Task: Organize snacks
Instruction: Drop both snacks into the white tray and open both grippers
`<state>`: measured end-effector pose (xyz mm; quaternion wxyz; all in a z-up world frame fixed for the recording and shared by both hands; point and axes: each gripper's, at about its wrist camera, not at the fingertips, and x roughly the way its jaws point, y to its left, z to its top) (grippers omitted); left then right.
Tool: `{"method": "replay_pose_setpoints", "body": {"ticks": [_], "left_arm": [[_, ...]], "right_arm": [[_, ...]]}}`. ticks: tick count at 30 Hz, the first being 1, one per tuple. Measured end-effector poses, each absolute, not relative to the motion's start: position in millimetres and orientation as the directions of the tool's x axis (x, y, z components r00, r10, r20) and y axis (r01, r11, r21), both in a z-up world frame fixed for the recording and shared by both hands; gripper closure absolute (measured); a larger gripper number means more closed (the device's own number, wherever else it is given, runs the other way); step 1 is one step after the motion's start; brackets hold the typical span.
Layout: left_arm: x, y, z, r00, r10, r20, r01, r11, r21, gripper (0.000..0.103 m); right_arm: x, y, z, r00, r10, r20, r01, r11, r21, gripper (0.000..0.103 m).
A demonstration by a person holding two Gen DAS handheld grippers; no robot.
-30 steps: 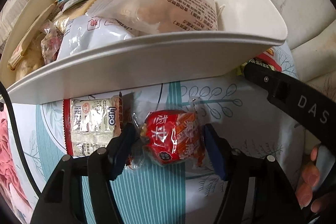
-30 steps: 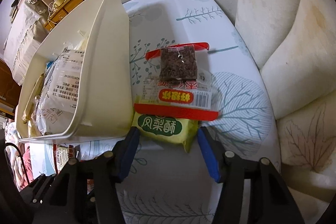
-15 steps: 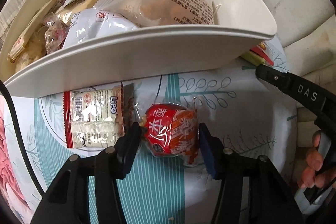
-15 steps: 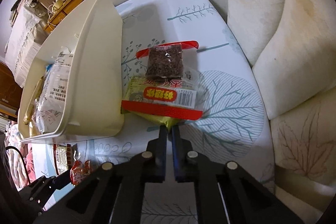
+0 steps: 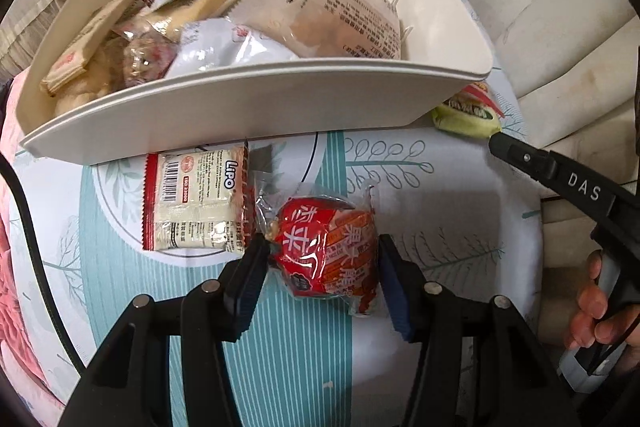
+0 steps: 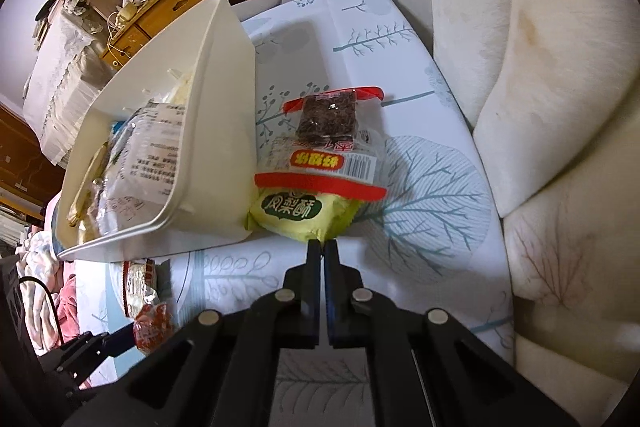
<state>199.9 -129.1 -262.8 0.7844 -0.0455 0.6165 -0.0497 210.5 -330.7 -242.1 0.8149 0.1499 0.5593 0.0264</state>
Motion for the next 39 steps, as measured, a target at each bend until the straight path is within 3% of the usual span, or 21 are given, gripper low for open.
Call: {"method": "replay_pose_setpoints", "body": {"ticks": [14, 25, 39], "left_arm": [[180, -86, -222, 0.314, -0.184, -0.931, 0.038, 0.983, -0.181, 0.051], [167, -66, -175, 0.364, -0.239, -0.9, 0.141, 0.97, -0.2, 0.05], [202, -24, -130, 0.462, -0.24, -0.854, 0.169, 0.969, -0.181, 0.05]], "right_arm": [[180, -329, -206, 0.431, 0.178, -0.885, 0.136, 0.956, 0.259, 0.102], [165, -319, -161, 0.534, 0.095, -0.84, 0.133, 0.972, 0.195, 0.102], [168, -280, -110, 0.633, 0.118, -0.765, 0.063, 0.977, 0.203, 0.102]]}}
